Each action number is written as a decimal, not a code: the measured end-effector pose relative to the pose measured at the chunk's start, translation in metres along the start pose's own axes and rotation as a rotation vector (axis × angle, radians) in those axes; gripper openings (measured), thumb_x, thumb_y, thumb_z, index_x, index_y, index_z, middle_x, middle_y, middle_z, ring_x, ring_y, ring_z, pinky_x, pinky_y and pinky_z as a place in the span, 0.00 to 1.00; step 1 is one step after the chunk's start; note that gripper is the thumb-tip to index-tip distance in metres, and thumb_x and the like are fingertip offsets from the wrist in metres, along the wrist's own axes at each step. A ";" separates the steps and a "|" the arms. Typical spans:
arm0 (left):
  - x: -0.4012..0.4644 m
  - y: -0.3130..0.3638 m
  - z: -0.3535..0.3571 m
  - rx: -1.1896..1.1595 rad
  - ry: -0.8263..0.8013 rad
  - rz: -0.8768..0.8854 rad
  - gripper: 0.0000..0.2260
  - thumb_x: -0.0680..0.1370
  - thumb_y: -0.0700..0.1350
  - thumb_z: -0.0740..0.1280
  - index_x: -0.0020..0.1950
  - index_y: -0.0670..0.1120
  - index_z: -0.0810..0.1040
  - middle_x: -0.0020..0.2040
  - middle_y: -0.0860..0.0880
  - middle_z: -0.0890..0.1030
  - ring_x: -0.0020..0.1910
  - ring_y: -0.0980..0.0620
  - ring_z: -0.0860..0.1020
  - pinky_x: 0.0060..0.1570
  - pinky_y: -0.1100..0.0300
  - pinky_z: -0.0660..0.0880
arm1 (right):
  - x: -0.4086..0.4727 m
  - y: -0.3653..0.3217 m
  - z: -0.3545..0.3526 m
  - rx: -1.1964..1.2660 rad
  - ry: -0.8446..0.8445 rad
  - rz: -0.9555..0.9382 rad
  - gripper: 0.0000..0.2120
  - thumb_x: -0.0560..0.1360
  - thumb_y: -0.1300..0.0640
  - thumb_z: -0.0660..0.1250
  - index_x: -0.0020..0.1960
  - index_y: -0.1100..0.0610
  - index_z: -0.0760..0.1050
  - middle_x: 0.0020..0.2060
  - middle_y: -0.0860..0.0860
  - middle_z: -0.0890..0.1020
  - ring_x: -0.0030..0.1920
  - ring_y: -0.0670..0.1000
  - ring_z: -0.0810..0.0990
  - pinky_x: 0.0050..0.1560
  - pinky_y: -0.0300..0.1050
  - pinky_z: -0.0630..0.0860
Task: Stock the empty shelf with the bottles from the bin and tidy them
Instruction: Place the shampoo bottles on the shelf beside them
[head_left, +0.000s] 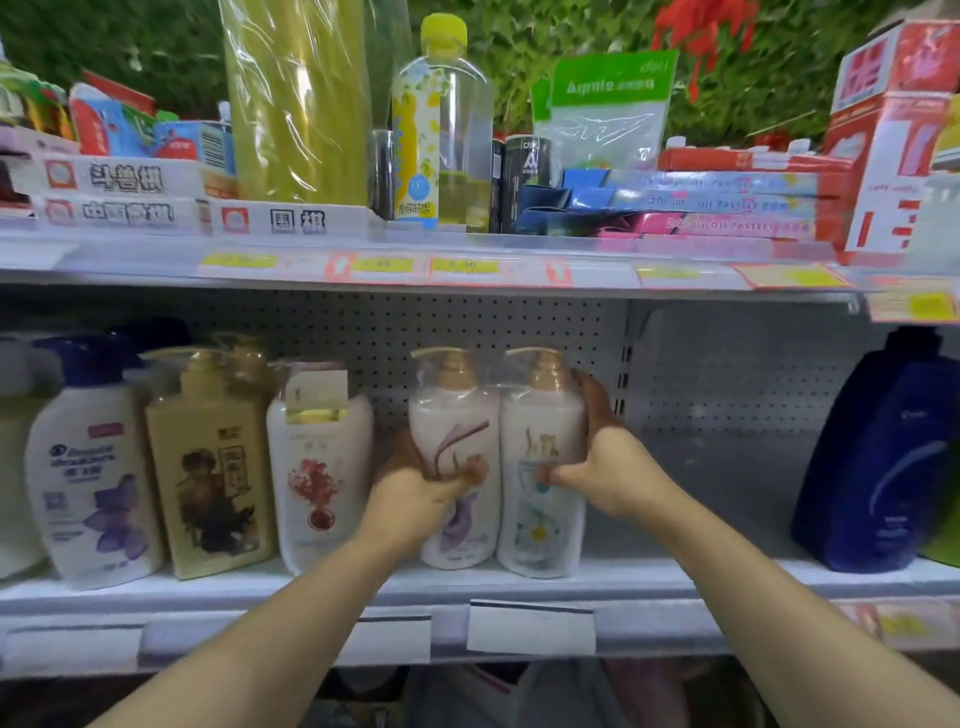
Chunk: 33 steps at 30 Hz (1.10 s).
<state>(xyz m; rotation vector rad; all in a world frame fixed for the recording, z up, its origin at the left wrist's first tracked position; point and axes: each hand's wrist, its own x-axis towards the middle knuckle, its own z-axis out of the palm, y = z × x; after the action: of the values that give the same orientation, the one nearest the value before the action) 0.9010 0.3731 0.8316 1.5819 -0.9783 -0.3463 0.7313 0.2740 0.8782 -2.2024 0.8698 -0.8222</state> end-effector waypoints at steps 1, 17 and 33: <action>-0.005 -0.005 -0.001 0.127 -0.030 -0.029 0.17 0.69 0.49 0.77 0.51 0.51 0.72 0.44 0.56 0.78 0.48 0.53 0.78 0.45 0.63 0.73 | -0.004 0.004 0.001 -0.046 -0.022 0.062 0.42 0.65 0.58 0.79 0.71 0.50 0.57 0.53 0.48 0.78 0.48 0.48 0.78 0.42 0.38 0.75; 0.012 -0.042 0.026 0.664 0.143 -0.087 0.32 0.66 0.56 0.77 0.62 0.41 0.70 0.57 0.43 0.76 0.53 0.43 0.78 0.46 0.57 0.76 | 0.004 0.053 0.059 -0.460 -0.060 0.343 0.14 0.76 0.52 0.66 0.54 0.56 0.64 0.54 0.56 0.78 0.54 0.59 0.79 0.47 0.48 0.74; 0.012 -0.035 0.020 0.875 -0.090 -0.147 0.27 0.74 0.41 0.69 0.71 0.44 0.63 0.65 0.42 0.70 0.62 0.44 0.72 0.55 0.59 0.73 | 0.005 0.039 0.060 -0.600 -0.126 0.174 0.23 0.71 0.61 0.66 0.64 0.60 0.64 0.60 0.59 0.72 0.60 0.61 0.71 0.56 0.49 0.74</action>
<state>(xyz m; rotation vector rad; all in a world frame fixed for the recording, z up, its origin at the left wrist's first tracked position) 0.9078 0.3493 0.7979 2.4514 -1.1626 -0.0762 0.7640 0.2666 0.8147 -2.5936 1.3528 -0.3557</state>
